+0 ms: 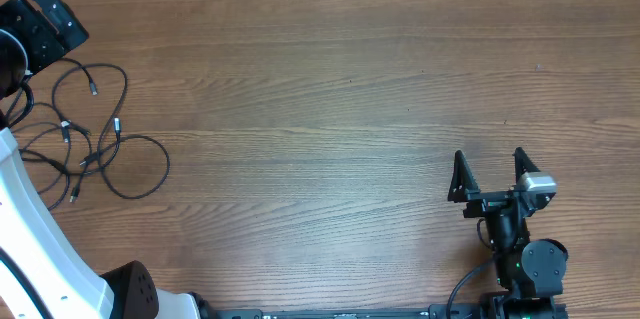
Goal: Untangle cables
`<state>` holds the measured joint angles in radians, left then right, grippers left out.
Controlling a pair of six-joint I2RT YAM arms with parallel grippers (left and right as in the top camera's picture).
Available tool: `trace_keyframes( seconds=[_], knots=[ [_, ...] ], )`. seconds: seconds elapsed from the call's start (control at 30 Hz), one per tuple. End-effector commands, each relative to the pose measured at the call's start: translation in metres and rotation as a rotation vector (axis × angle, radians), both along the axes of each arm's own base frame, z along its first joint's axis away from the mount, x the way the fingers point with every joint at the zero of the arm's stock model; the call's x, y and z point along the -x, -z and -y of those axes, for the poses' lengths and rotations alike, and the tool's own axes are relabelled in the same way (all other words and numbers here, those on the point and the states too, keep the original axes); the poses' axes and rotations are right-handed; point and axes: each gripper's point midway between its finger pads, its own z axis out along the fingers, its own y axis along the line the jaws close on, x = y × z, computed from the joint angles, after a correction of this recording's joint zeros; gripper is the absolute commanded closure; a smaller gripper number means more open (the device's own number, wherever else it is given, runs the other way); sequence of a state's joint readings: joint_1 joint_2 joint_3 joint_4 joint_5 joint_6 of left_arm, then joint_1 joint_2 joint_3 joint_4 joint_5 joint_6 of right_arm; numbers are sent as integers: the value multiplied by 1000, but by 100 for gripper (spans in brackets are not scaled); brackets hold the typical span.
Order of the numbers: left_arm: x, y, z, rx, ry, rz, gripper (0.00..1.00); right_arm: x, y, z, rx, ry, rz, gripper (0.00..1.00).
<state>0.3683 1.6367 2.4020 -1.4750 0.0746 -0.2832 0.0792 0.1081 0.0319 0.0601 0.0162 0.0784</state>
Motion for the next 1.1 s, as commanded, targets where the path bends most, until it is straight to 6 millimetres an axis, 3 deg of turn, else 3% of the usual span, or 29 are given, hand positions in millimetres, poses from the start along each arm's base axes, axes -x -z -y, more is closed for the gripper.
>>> trace_keyframes(
  seconds=[0.0, 0.03, 0.13, 0.27, 0.87, 0.97, 1.07],
  knots=[
    [0, -1, 0, 8, -5, 5, 0, 3, 17, -3, 1, -20, -43, 0],
    [0, -1, 0, 8, -5, 5, 0, 5, 25, -5, 4, -32, -74, 0],
    [0, -1, 0, 8, -6, 5, 1, 6, 16, -5, 1, -32, -32, 0],
    [-1, 0, 0, 8, -5, 4, 0, 6, 23, -5, 3, -31, -64, 0],
    [-1, 1, -1, 7, -7, -1, 0, 6, 23, -5, 3, -31, -63, 0],
    [9, 7, -14, -42, -72, -55, 0, 6, 23, -5, 3, -31, -63, 0],
    [11, 9, -9, -47, -63, -69, 1, 6, 23, -5, 3, -31, -63, 0]
  ],
)
